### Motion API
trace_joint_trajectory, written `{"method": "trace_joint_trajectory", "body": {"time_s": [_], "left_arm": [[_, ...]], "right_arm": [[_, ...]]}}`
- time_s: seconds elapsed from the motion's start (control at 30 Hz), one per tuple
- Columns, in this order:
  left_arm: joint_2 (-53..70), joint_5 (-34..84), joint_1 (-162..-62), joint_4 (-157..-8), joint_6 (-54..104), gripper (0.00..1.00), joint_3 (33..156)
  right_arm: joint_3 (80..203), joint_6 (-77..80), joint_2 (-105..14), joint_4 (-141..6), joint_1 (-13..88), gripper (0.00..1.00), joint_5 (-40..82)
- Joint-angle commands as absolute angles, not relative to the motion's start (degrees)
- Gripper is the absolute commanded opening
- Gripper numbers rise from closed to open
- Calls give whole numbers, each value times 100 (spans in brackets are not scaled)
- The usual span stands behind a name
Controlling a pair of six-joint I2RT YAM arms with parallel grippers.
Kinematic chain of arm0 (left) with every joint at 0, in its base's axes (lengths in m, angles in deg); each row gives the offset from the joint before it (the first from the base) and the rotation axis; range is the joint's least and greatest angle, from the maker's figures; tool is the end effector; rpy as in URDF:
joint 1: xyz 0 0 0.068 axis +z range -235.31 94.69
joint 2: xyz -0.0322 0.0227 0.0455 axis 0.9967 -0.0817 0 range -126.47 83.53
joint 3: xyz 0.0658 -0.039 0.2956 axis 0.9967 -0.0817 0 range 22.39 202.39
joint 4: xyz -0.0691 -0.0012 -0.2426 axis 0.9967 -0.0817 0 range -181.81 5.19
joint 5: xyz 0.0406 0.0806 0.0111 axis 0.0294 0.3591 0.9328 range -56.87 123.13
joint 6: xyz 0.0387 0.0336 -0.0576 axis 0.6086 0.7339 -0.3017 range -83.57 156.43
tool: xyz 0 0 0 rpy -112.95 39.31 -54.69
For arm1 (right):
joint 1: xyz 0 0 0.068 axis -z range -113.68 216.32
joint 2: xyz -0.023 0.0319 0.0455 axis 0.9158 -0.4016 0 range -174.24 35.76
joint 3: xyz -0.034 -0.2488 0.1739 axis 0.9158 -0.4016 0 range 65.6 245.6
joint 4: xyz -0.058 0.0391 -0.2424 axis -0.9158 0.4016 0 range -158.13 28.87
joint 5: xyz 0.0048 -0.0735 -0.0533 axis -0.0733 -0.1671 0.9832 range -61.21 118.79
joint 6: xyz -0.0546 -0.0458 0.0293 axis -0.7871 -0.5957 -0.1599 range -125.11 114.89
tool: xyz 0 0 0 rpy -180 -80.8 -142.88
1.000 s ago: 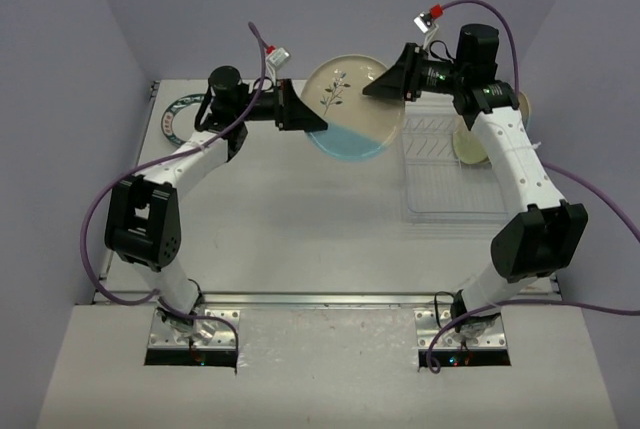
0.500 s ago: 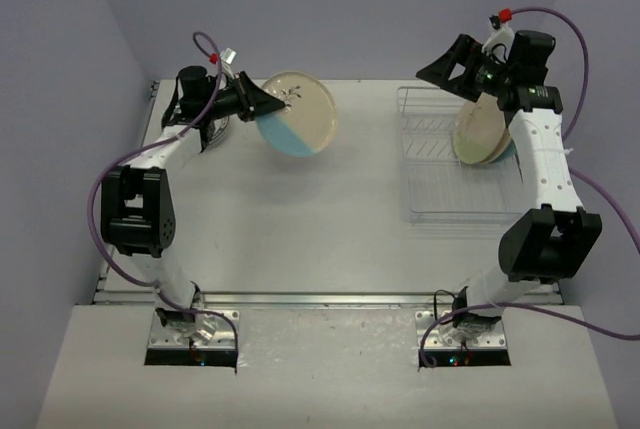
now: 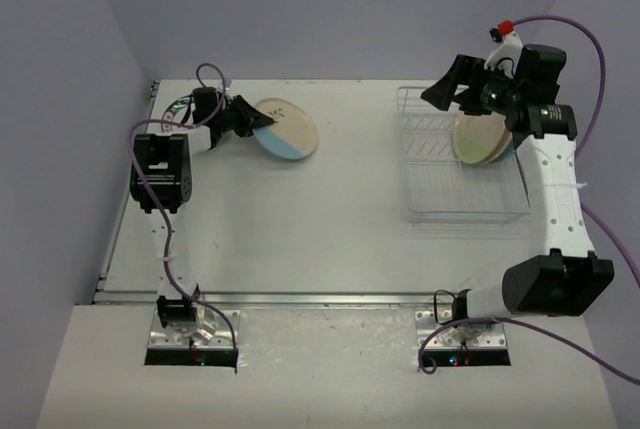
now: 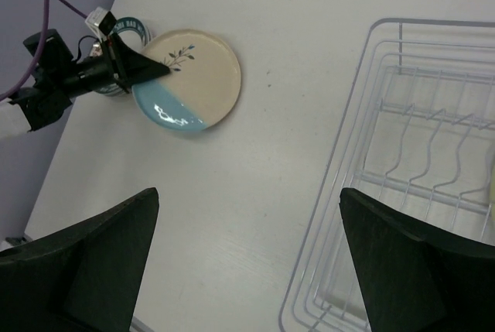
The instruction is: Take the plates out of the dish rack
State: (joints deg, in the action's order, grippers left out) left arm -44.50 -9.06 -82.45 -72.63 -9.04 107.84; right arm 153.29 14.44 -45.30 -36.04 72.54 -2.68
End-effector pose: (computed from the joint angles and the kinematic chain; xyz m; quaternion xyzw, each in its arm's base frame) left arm 0.5243 -0.0178 0.1707 -0.1683 0.8119 -0.4595 0.3184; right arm 0.3196 -0.0004 0.4384 0.0403 0.8256 0.2874 0.4838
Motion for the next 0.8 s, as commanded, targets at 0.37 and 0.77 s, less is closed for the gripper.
{"method": "trace_joint_trajectory", "body": {"time_s": [0.37,0.77], "left_arm": [[-5229,-715,-8155,-7026,-512,0,12252],[-5472,-257,-8319,-7985,204,41,12567]], "right_arm": [[15139,535,-4364,-3166,7255,99,145],[15218,570,-4502,-3157,7256,99,110]]}}
